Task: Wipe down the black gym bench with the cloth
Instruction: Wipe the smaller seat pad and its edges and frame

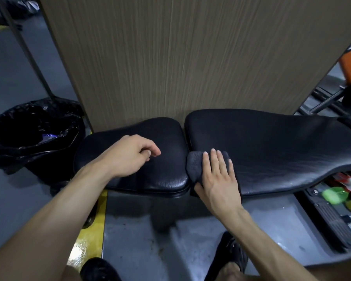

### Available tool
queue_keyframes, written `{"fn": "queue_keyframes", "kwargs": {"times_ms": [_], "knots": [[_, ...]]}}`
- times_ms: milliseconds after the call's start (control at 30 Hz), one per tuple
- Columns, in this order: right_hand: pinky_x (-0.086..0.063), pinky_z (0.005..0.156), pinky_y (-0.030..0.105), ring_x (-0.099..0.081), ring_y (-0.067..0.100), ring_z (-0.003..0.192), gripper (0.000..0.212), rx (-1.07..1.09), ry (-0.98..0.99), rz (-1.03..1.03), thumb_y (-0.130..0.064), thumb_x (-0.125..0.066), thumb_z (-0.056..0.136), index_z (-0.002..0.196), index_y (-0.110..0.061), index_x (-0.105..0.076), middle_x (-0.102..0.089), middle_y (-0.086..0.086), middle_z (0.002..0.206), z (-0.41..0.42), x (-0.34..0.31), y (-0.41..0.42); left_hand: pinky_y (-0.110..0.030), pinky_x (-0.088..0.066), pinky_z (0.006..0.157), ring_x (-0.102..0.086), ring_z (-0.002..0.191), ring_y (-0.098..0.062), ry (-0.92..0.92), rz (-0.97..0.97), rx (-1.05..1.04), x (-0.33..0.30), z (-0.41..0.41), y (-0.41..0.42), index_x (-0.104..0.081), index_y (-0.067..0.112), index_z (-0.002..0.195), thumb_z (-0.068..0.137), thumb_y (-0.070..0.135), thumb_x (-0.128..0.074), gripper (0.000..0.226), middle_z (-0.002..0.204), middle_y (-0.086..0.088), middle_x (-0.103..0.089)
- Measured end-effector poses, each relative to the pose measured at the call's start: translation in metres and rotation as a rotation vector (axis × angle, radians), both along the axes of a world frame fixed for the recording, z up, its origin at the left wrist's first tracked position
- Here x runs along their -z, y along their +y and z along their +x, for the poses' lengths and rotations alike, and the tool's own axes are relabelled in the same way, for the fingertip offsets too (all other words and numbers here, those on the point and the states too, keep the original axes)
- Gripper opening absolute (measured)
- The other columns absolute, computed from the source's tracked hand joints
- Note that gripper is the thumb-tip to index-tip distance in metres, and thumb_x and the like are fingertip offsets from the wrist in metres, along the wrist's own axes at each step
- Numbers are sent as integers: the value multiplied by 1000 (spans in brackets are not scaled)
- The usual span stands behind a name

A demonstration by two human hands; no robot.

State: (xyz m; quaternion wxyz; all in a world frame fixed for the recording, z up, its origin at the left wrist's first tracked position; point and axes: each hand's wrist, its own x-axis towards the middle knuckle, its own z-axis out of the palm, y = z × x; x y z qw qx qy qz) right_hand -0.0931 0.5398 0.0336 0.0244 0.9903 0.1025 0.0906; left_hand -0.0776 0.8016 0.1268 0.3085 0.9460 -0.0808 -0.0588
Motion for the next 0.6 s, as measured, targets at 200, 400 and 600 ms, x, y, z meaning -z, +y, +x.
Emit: {"fn": "queue_keyframes", "kwargs": {"times_ms": [200, 400, 600], "knots": [[-5, 126, 51, 2, 26, 157, 86, -153, 296, 109, -33, -56, 94, 161, -8, -8, -2, 14, 169, 50, -31, 1, -18, -50, 82, -68, 91, 5, 12, 21, 1, 4, 5, -5, -75, 35, 106, 102, 14, -52, 32, 98, 17, -74], [-8, 125, 38, -19, 20, 154, 75, -225, 307, 481, -17, -62, 89, 157, -11, -31, -28, 9, 165, 53, -38, -5, -6, -45, 65, -68, 88, 6, 9, 39, 18, 3, -7, -20, -76, 32, 105, 101, 10, -50, 35, 98, 18, -74], [-39, 85, 2, -61, 1, 105, 59, -39, 60, 1013, -9, -67, 85, 141, -23, -54, -69, -8, 117, 1, -37, -38, -19, -52, 84, -69, 87, 6, 10, 10, 15, 0, -17, -30, -75, 34, 105, 101, 10, -53, 33, 97, 19, -75]]}}
